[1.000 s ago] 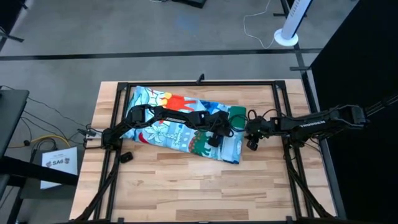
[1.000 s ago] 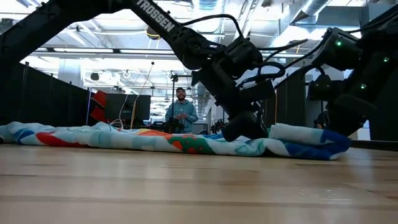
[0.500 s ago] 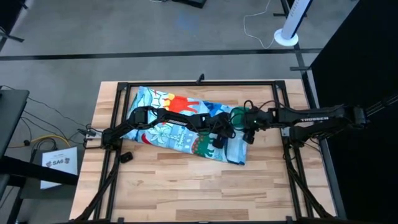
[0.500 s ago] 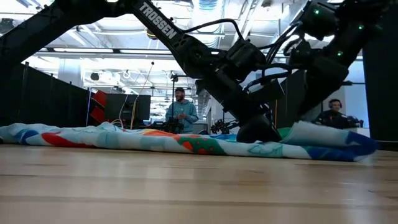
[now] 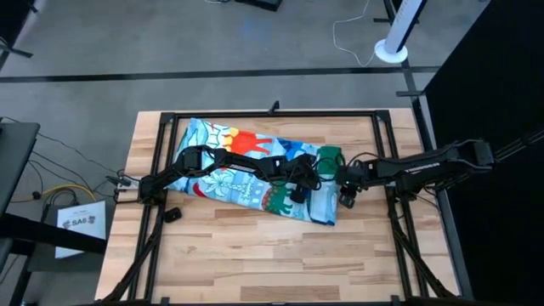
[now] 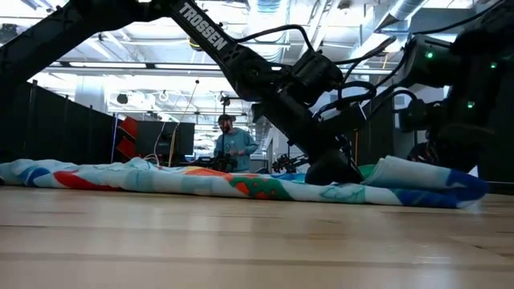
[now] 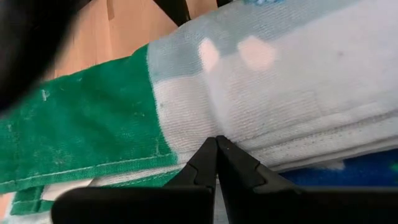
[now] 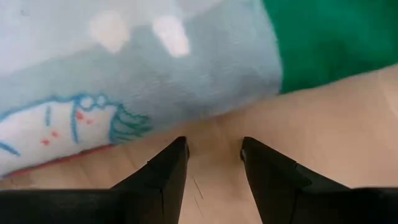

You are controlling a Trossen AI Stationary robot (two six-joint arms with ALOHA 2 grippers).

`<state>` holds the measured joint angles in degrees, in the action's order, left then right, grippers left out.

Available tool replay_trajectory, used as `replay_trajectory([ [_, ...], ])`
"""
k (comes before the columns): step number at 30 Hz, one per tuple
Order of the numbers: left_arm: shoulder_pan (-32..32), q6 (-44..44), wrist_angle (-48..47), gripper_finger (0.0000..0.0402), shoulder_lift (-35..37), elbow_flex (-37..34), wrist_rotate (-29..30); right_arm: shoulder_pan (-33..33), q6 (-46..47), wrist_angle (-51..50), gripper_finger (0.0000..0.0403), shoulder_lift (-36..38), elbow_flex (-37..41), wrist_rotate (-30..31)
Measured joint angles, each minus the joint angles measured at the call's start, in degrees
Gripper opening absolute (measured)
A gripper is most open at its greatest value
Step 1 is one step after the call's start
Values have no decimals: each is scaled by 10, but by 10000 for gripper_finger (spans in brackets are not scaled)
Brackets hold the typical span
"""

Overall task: Roll towel
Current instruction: Roll the multicolor dinosaur print towel

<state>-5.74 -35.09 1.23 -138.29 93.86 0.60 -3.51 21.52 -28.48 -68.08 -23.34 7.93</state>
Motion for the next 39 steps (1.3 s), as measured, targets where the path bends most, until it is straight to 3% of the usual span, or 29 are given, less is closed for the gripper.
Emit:
replay_trajectory([
  [3,8,0,2,0,0,0,1,2,-60,47,146,-11,2,3],
  [8,25,0,3,0,0,0,8,2,-81,80,146,0,-17,-2],
  [17,23,-11,2,0,0,2,41,0,-52,26,146,37,-53,-3],
  [29,18,-21,-20,0,23,38,113,52,-1,32,146,35,-8,-3],
  [39,26,66,-3,0,28,51,88,44,0,51,146,35,12,-3],
])
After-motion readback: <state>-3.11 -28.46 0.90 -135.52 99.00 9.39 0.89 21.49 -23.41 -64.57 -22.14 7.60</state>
